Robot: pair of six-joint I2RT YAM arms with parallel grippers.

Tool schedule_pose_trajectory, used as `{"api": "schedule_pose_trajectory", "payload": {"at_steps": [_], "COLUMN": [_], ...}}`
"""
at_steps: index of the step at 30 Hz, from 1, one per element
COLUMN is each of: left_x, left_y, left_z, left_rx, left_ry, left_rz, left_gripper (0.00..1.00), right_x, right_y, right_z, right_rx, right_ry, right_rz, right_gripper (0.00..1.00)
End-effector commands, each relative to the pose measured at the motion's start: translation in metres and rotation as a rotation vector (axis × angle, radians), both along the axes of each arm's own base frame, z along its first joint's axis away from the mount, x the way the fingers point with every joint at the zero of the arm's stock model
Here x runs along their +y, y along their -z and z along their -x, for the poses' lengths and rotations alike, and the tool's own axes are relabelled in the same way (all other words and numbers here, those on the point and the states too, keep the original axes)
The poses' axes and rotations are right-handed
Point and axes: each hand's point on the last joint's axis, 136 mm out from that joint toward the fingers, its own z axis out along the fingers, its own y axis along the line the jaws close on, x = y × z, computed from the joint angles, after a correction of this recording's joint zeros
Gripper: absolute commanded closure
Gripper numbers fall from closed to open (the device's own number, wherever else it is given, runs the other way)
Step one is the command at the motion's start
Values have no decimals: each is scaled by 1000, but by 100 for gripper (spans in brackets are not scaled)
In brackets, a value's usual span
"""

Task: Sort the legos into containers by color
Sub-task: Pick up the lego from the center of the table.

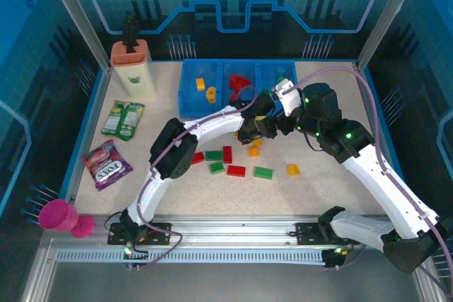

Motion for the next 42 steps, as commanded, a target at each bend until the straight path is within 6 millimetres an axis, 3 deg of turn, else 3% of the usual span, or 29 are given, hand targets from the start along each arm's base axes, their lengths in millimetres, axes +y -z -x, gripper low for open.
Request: {"api": "schedule_pose_trajectory", "payload": {"at_steps": [1,15,19,23,27,32,35,42], "left_x": [5,5,17,42,68,106,135,197], "left_y": [14,43,38,14,-27,-99,-128,-153], "left_z": [12,30,34,34,19,-16,-39,-108], "left_rx": [55,161,155,107,16,-178,-266,-413], "left_ry": [11,81,97,112,114,77,45,-46], "left_rz": [-40,-29,-59,-101,-105,-122,-153,-235], "left_gripper": [38,60,68,73,74,73,73,75], "right_x": [2,2,1,-1,-3,-3,-2,-7], "right_y": [-9,-6,-6,-5,-3,0,2,-3], "right_z": [1,-1,-1,-2,-3,-4,-5,-9], "right_rx": [-32,-37,-42,-50,-58,-52,-46,-69], "right_ry": [-3,3,6,16,23,25,21,54], "right_rz": [-26,-14,-6,2,10,26,27,35], "right_gripper": [0,0,0,0,0,0,0,0]}}
